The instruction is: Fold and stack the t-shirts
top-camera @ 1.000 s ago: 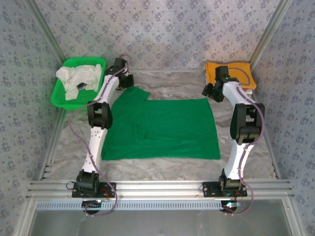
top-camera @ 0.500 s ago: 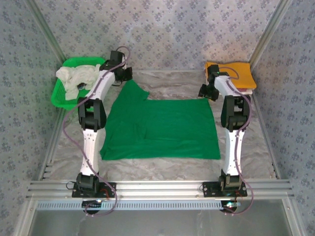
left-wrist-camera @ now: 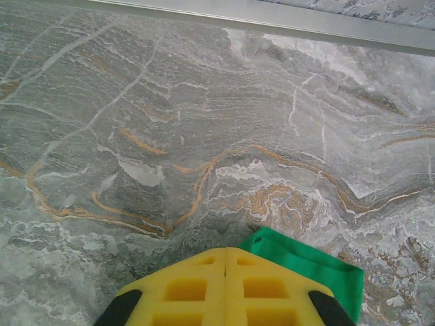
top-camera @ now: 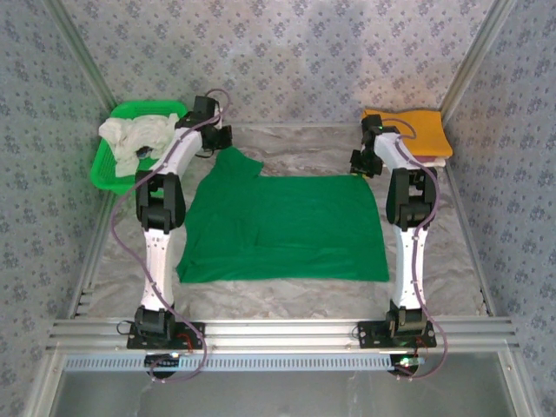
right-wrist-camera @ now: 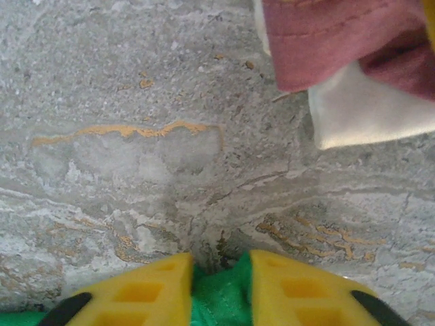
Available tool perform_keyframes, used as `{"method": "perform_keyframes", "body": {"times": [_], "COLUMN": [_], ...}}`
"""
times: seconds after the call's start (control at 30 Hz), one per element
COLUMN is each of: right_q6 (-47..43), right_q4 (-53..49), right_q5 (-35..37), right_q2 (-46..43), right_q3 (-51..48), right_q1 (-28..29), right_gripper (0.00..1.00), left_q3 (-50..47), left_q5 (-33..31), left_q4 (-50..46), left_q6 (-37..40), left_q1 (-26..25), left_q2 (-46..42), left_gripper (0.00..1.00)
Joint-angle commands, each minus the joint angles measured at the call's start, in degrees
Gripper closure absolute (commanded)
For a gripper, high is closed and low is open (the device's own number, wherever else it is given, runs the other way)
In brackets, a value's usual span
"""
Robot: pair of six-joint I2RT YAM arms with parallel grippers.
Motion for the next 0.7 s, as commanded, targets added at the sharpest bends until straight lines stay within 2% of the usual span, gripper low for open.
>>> {"method": "perform_keyframes", "body": {"times": [0.0,0.07,0.17,0.3,0.53,0.67], "right_q6": [-0.5,-0.8,-1.2,-1.6,-0.9,-0.7], "right_q4": [-2.5,-2.4,-2.8,-1.5,14.9,24.7], "right_q5": [0.9,1.0,2.1,2.8,2.4,2.8], "right_q2": [2.2,2.2,1.5,-1.7,-16.9,-22.7], "right_q3": [1.7,2.2,2.8,1.7,-18.4,-26.9], "right_q1": [-0.1,-0.1,-0.1,-0.1,-0.3,-0.5], "right_gripper": [0.80,0.85,1.00,1.00,1.00,1.00], "left_q3": [0.5,1.3,1.5,-1.2,-31.6,-40.9], "left_q5": [-0.7,-0.7,-0.6,-0.2,-2.2,-4.2], "left_q4": [1.6,1.2,1.2,3.7,22.7,27.8], "left_q6": [1.1,1.2,1.6,2.7,3.4,5.1], "left_q1": [0.3,0.3,0.4,0.4,0.3,0.3], "left_q2": [-1.9,-1.5,-2.1,-5.3,-23.5,-29.6], "left_gripper": [1.00,1.00,1.00,1.00,1.00,1.00]}}
